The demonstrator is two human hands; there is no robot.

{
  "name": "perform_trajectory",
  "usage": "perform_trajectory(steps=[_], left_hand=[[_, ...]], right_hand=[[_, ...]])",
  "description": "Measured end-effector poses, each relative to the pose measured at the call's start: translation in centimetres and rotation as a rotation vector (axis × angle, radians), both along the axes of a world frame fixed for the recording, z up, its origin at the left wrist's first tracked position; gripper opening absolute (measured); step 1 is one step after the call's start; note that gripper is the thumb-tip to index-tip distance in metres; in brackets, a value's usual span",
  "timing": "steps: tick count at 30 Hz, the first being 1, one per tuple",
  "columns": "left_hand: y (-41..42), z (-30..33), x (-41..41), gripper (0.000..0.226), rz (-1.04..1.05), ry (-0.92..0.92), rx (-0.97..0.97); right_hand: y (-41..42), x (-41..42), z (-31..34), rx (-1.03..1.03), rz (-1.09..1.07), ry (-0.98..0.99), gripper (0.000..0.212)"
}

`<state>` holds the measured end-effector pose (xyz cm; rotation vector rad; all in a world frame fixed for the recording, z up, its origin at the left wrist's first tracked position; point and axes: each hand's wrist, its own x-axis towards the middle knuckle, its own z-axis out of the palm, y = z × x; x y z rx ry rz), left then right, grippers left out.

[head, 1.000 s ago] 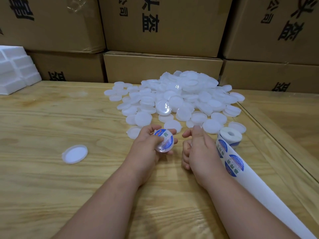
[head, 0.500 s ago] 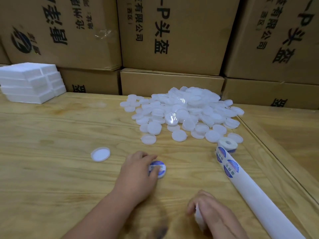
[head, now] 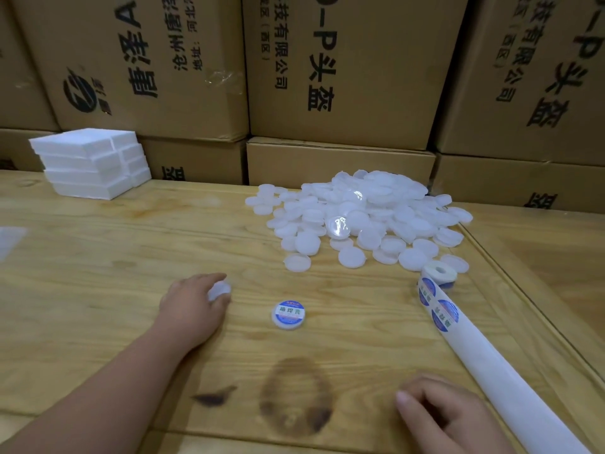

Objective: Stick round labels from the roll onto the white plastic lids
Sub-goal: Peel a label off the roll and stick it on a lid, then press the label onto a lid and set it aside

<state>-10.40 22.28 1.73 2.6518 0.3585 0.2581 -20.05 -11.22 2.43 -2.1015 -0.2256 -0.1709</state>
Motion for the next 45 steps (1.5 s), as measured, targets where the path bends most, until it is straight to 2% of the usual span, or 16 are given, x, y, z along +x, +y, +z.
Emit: perform_trajectory(steps=[1, 2, 3, 6, 10, 13, 16, 20, 21, 26, 32, 38, 42, 45], left_hand=[[0.1, 0.0, -0.2, 0.039, -0.023, -0.061, -0.051], [0.2, 0.1, -0.4, 0.03, -0.03, -0.124, -0.115], [0.3, 0.2, -0.5, 0.024, -0.025, -0.18, -0.172], [0.5, 0.7, -0.8, 0.022, 0.003, -0.301, -0.242], [0.7, 0.8, -0.4, 0.017, -0.06, -0.249, -0.32], [0.4, 0.9, 0.2, 0.019, -0.058, -0.125, -0.185], [-2.0, 1.4, -0.4, 0.031, -0.061, -0.152, -0.161], [-7.1, 0.2, -2.0, 0.073, -0.302, 0.019, 0.018], [-7.8, -0.3, -2.2, 0.076, -0.318, 0.05, 0.074], [-5.0, -0.9, -0.1, 0.052, -0.238, 0.053, 0.204], [-1.0, -0.7, 2.7, 0.062, 0.024, 0.093, 0.258], [-7.6, -0.8, 3.9, 0.073, -0.189, -0.072, 0.177], [-11.7, -1.4, 6.6, 0.064, -0.154, -0.078, 0.099], [-12.4, -1.9, 7.9, 0.039, -0.098, -0.078, 0.058]], right_hand=[[-2.3, -0.3, 0.1, 0.027, 0.076, 0.032, 0.039], [-2.6, -0.4, 0.6, -0.055, 0.052, 0.031, 0.039], [-2.3, 0.2, 0.1, -0.048, -0.007, 0.046, 0.04], [-2.8, 1.5, 0.2, -0.031, -0.025, 0.08, 0.042], [-2.3, 1.4, -0.4, -0.076, -0.024, 0.059, 0.04], [-2.6, 1.5, -0.6, -0.075, -0.024, 0.062, 0.039], [-2.5, 1.3, -0.7, -0.085, -0.029, 0.054, 0.042], [-2.4, 1.3, -1.0, -0.129, -0.017, 0.019, 0.034], [-2.4, 1.3, -1.1, -0.139, -0.011, 0.012, 0.033], [-2.5, 1.4, -1.3, -0.198, 0.016, -0.042, 0.034], [-2.4, 1.6, -1.3, -0.243, 0.026, -0.036, 0.022], [-2.1, 1.7, -1.1, -0.267, 0.018, -0.002, 0.02], [-2.3, 2.0, -0.4, -0.141, -0.006, 0.132, 0.02], [-3.2, 2.7, 1.4, 0.01, 0.009, 0.35, 0.019]])
